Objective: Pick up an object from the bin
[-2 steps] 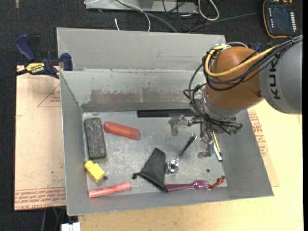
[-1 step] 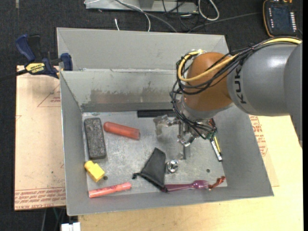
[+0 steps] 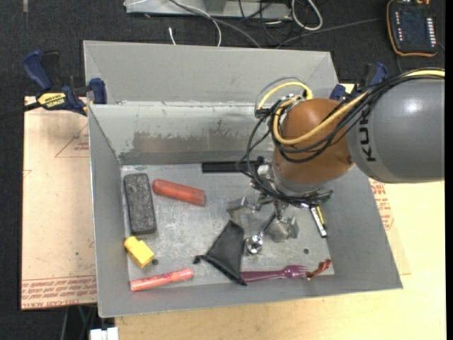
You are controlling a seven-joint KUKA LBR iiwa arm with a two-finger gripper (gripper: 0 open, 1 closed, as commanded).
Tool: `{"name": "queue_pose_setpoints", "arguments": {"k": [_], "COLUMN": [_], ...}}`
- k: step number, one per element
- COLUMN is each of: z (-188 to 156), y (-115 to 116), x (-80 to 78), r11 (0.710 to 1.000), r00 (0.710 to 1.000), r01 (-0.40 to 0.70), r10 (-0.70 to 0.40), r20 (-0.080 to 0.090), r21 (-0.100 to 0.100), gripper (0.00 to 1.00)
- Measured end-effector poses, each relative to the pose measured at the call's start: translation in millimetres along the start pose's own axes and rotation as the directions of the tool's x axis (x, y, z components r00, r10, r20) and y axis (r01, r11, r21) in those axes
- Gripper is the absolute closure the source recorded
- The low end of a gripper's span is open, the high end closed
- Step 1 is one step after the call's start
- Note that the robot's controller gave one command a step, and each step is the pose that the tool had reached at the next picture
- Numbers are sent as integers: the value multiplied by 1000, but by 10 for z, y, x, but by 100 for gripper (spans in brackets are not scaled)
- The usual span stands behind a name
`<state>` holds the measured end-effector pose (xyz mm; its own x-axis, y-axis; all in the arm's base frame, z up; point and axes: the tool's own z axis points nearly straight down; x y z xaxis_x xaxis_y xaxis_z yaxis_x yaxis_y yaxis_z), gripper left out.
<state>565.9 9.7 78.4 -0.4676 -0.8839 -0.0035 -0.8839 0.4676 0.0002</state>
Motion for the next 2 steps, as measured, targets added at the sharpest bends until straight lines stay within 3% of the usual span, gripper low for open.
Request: {"name": "queue_pose_setpoints", "arguments": {"k": [1, 2], "z": [71, 70], "y": [252, 252], "x": [-211, -211], "r11": [980, 980], "r00": [980, 980], "r01": [-201, -201], "r10": [201, 201], "r20": [0, 1], "r21": [-7, -7], "gripper": [100, 100]}}
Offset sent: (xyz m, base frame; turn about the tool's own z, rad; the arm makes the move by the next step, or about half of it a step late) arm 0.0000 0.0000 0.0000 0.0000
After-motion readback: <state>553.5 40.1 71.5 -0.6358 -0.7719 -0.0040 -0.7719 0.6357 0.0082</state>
